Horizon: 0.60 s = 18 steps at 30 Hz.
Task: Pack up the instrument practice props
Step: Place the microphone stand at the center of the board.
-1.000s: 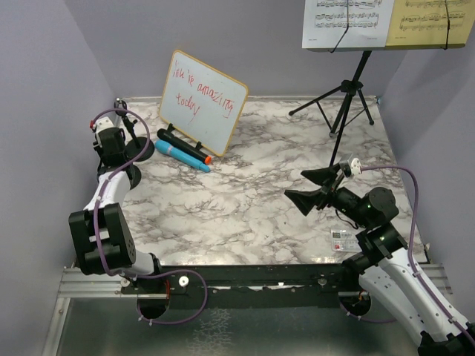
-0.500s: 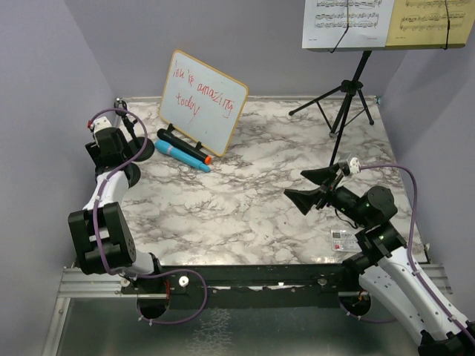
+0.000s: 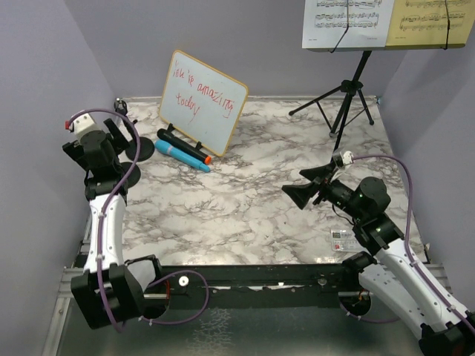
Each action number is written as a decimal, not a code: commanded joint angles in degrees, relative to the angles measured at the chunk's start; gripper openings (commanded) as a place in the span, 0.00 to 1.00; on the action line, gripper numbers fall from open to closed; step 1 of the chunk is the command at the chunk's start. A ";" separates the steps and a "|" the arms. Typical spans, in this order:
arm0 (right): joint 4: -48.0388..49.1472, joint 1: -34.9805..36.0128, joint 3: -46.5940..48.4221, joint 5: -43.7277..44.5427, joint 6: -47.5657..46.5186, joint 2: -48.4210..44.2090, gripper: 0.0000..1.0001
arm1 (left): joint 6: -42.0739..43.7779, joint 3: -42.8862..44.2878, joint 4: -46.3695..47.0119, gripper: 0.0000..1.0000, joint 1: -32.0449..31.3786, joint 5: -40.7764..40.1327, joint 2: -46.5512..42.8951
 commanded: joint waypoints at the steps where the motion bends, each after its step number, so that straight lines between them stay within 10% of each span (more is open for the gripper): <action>1: -4.08 0.00 3.89 3.57 1.02 1.47 1.00 | 1.12 2.62 -4.45 0.99 -7.01 -0.50 -4.13; 18: -10.20 -0.11 12.23 2.96 -0.45 18.48 1.00 | 0.44 -3.46 -11.56 0.99 -33.31 5.61 -19.55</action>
